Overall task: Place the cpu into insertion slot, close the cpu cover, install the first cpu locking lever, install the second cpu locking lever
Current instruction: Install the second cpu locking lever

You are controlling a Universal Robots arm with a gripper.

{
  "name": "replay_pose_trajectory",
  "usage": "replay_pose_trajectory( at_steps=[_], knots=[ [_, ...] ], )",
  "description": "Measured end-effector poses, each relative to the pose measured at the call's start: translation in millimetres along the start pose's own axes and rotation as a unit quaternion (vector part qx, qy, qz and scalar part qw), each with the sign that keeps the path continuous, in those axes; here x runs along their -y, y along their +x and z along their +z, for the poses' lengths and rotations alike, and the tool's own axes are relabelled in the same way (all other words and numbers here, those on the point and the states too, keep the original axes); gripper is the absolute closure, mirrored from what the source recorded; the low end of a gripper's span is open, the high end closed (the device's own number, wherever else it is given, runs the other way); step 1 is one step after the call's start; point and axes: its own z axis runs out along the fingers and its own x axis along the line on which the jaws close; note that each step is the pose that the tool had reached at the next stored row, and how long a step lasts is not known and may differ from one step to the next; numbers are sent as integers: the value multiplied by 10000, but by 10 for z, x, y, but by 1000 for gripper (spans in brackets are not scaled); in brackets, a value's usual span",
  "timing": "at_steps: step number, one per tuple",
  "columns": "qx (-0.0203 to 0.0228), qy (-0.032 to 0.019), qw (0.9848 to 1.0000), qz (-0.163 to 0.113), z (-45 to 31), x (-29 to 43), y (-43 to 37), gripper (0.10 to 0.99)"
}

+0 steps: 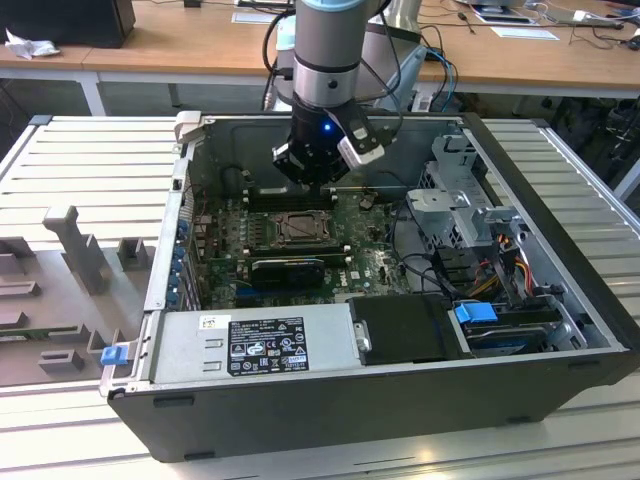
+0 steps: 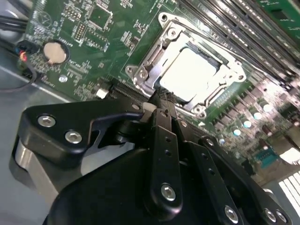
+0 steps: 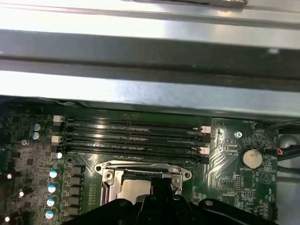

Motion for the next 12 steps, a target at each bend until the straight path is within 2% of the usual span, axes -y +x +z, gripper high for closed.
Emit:
replay_pose_trajectory(
  at_steps=[1, 3, 5, 9, 12],
  knots=[
    [0, 1, 10000, -1, -39, 1, -1, 980],
    [0, -1, 10000, 0, -54, 19, 2, 980],
    [0, 1, 10000, 0, -59, 78, 11, 980],
    [-2, 0, 10000, 0, -70, 263, 26, 980],
    [-30, -13, 10000, 2, -106, 298, 29, 980]
  ],
)
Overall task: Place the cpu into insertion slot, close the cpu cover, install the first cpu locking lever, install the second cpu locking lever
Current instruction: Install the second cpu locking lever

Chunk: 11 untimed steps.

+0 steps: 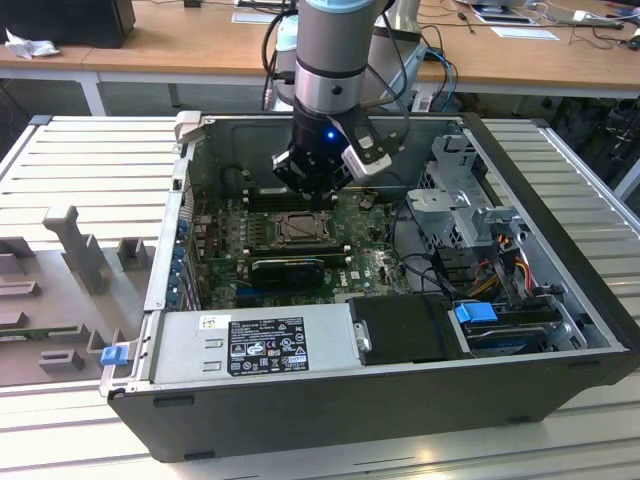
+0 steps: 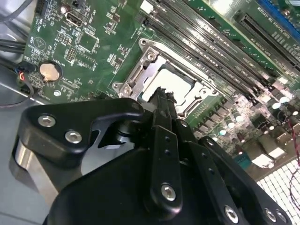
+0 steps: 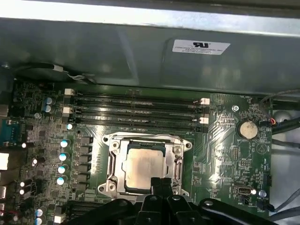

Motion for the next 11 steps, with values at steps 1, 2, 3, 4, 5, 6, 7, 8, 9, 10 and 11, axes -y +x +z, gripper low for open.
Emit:
replay_pose_trajectory(
  at_steps=[1, 2, 3, 4, 5, 6, 7, 8, 9, 10, 11],
  knots=[
    [-4, -1, 10000, 0, -14, 3, 0, 980],
    [-8, 0, 10000, 0, -24, 4, 0, 980],
    [-11, -2, 10000, 0, -30, 9, 1, 980],
    [-20, -3, 10000, 1, -33, 25, 2, 980],
    [-35, -6, 10000, 2, -34, 44, 3, 980],
    [-43, -6, 10000, 2, -33, 60, 4, 980],
    [-50, -6, 10000, 3, -31, 80, 5, 980],
    [-66, -9, 10000, 4, -28, 117, 8, 980],
    [-89, -12, 10000, 6, -25, 159, 11, 980],
    [-109, -15, 9999, 7, -22, 183, 13, 980],
    [-132, -20, 9999, 9, -17, 203, 14, 980]
  ],
)
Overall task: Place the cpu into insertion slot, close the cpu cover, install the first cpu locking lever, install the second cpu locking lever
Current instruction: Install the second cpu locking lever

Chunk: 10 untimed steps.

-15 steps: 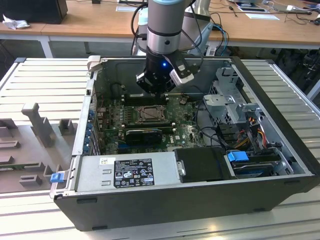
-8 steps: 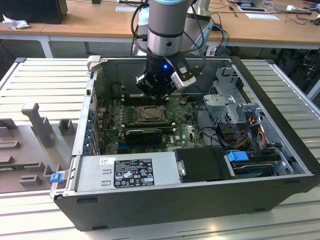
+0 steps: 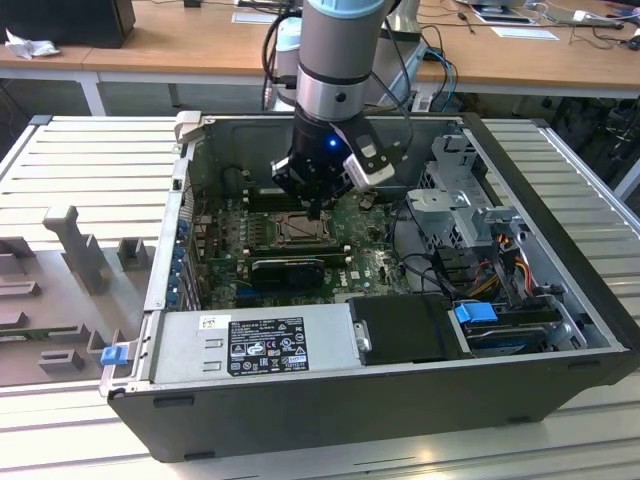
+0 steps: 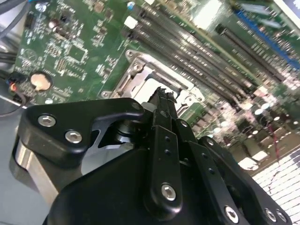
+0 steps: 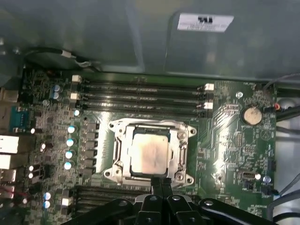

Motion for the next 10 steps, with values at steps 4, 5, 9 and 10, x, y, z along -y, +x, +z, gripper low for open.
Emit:
replay_pose_trajectory(
  at_steps=[4, 5, 9, 10],
  knots=[
    [-18, -144, 9999, -30, 43, 147, 16, 980],
    [-15, -174, 9998, -32, 44, 164, 21, 980],
    [-9, -239, 9997, -46, 51, 235, 55, 980],
    [-8, -253, 9997, -52, 56, 248, 67, 980]
  ],
)
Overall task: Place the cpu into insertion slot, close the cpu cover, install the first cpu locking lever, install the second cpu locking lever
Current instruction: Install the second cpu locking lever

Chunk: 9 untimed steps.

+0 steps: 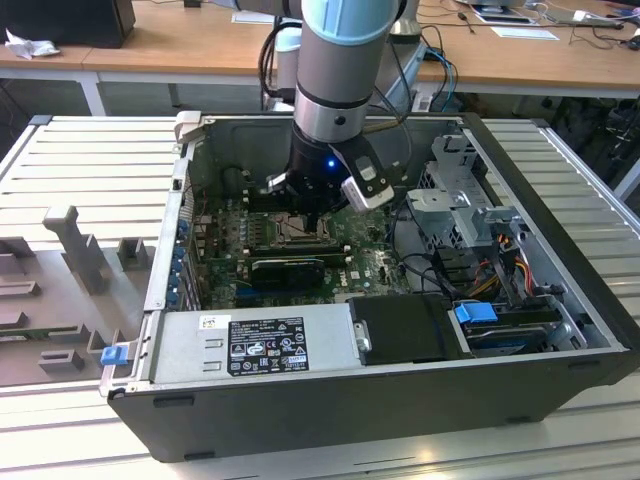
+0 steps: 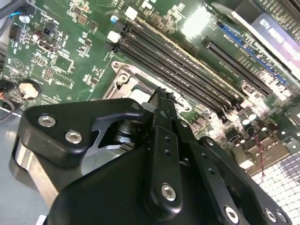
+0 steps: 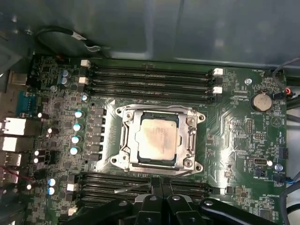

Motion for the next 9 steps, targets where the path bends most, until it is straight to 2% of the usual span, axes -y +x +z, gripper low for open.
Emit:
replay_pose_trajectory(
  at_steps=[6, 9],
  knots=[
    [4, -49, 10000, -7, 16, 2, 77, 980],
    [3, -51, 10000, -10, 66, 9, 84, 980]
  ],
)
